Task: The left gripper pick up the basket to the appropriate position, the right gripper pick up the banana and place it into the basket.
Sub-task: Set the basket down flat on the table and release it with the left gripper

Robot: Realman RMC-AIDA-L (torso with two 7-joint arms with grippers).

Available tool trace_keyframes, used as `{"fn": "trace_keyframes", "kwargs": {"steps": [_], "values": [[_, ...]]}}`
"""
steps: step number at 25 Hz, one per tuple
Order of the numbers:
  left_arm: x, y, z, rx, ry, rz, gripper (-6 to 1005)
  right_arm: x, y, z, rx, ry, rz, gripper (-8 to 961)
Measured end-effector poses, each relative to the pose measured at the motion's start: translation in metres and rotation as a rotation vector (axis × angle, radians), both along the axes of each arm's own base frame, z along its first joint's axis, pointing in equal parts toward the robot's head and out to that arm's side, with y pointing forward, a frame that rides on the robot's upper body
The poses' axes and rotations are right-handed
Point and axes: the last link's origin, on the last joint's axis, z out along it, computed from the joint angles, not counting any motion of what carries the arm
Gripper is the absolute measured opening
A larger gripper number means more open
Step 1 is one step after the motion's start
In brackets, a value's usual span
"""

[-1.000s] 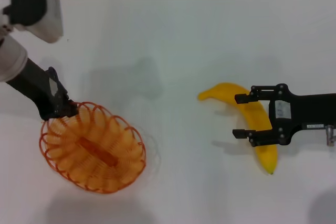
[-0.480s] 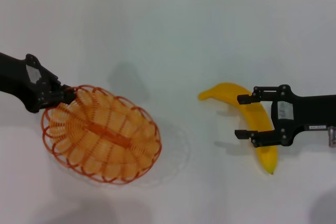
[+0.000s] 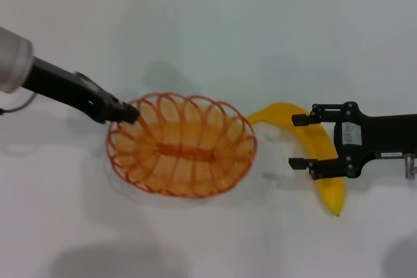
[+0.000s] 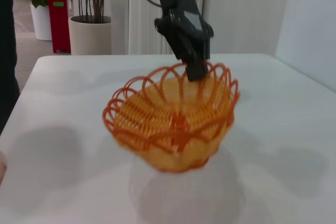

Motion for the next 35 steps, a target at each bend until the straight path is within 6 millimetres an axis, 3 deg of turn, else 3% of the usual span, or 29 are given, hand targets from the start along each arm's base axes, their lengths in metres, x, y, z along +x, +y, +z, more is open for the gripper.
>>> {"fn": "trace_keyframes", "kwargs": {"steps": [7, 17, 35], "values": [[-0.007, 0.009, -0.036, -0.063, 0.087, 0.093, 74, -0.003, 0.002, 0.001, 0.008, 0.009, 0.005, 742], [-0.011, 0.015, -0.054, -0.058, 0.1, 0.151, 76, -0.004, 0.003, 0.0, 0.008, 0.01, 0.009, 740], [-0.009, 0.019, -0.058, -0.031, 0.082, 0.214, 79, -0.005, 0.004, 0.0, 0.008, 0.011, 0.01, 737]]}}
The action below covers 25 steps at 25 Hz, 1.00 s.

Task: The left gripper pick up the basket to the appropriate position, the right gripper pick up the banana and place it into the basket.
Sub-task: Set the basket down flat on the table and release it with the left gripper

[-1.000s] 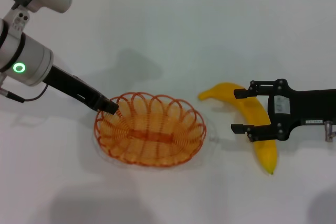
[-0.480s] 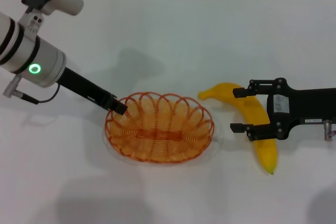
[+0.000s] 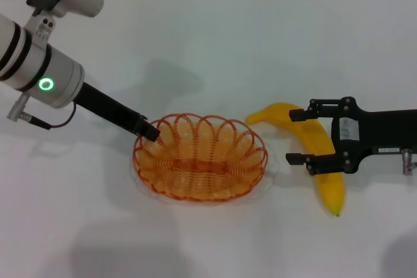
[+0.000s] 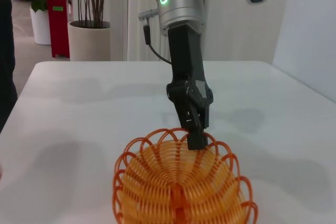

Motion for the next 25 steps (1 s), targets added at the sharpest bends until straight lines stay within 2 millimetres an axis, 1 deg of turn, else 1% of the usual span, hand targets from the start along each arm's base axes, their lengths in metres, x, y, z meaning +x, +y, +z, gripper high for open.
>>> {"fn": "trace_keyframes", "kwargs": {"steps": [13, 16, 21, 25], "values": [[-0.0019, -0.0016, -0.0013, -0.011, 0.023, 0.005, 89, -0.0003, -0.0003, 0.0, -0.002, 0.002, 0.001, 735], [-0.0023, -0.0016, -0.0013, -0.011, 0.027, 0.006, 260, -0.0004, -0.0005, 0.0, -0.003, 0.003, 0.002, 734], [-0.0017, -0.0018, -0.0016, -0.016, 0.031, -0.015, 452, 0.0, -0.0009, 0.0, -0.003, 0.003, 0.0, 733], [0.0005, -0.0016, -0.001, -0.014, 0.029, -0.037, 542, 0.0006, -0.0016, 0.0001, -0.004, 0.003, -0.001, 733]]}}
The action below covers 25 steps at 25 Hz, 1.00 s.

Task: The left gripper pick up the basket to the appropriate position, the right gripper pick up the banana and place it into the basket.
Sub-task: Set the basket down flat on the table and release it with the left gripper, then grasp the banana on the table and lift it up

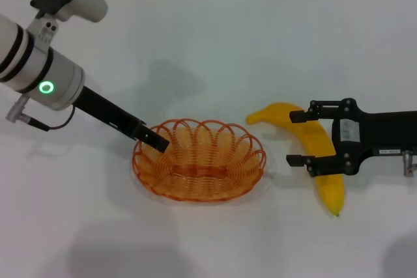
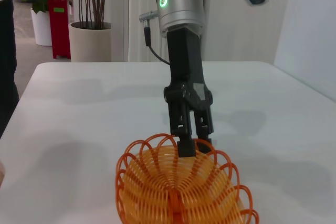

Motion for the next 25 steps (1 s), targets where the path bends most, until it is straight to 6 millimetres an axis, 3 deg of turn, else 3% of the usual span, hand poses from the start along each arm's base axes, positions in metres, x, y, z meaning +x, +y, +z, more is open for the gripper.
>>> {"fn": "trace_keyframes", "kwargs": {"steps": [6, 12, 18, 25], "values": [[0.003, 0.0, 0.004, 0.01, -0.017, -0.017, 677, 0.001, -0.001, 0.0, 0.001, 0.002, -0.004, 732], [0.0, -0.024, 0.034, 0.026, -0.124, -0.105, 836, 0.002, 0.0, 0.004, 0.023, 0.019, -0.016, 731], [-0.028, -0.057, 0.067, 0.141, -0.195, -0.19, 858, 0.007, -0.003, 0.008, 0.037, 0.026, -0.036, 730], [-0.074, -0.101, 0.07, 0.229, -0.331, -0.417, 858, 0.012, -0.005, 0.012, 0.066, 0.04, -0.063, 729]]}}
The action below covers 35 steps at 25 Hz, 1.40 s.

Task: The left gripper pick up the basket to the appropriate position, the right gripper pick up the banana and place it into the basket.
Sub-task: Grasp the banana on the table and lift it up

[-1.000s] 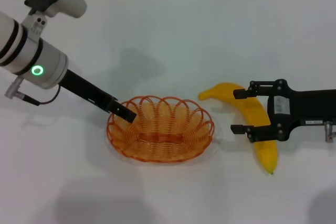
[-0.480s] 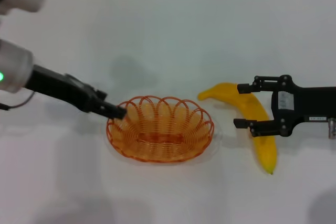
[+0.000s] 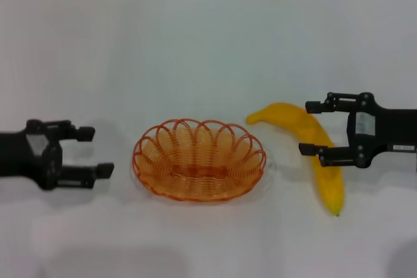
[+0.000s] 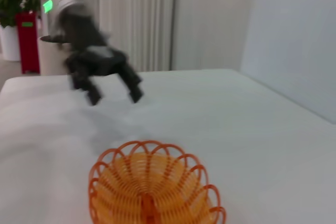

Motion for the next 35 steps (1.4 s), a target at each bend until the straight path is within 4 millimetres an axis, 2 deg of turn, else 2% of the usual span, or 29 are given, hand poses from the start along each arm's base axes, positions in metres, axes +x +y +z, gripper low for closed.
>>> {"fn": "trace_keyframes", "kwargs": {"steps": [2, 6, 11, 17, 22, 24, 29, 35], "values": [[-0.017, -0.013, -0.008, 0.035, -0.053, -0.073, 858, 0.002, -0.001, 0.002, 0.011, 0.005, -0.011, 728], [-0.049, -0.035, -0.02, 0.092, -0.116, -0.068, 857, 0.004, -0.002, 0.004, 0.007, 0.012, -0.04, 728], [-0.073, -0.049, -0.018, 0.146, -0.103, -0.032, 857, 0.007, -0.001, 0.008, -0.012, 0.016, -0.091, 727], [-0.066, -0.041, -0.013, 0.091, -0.083, -0.081, 857, 0.008, -0.003, 0.017, -0.065, -0.018, -0.102, 726], [-0.063, -0.038, -0.016, 0.084, -0.085, -0.09, 858, -0.003, 0.003, 0.026, -0.089, -0.071, -0.099, 725], [-0.062, -0.037, -0.017, 0.084, -0.084, -0.091, 858, -0.012, 0.011, 0.032, -0.094, -0.094, -0.13, 724], [-0.06, -0.035, -0.017, 0.089, -0.092, -0.095, 858, -0.045, 0.036, 0.05, -0.171, -0.117, -0.372, 724], [-0.057, -0.032, -0.018, 0.085, -0.094, -0.108, 858, -0.084, 0.047, 0.063, -0.196, -0.258, -0.544, 723]]}}
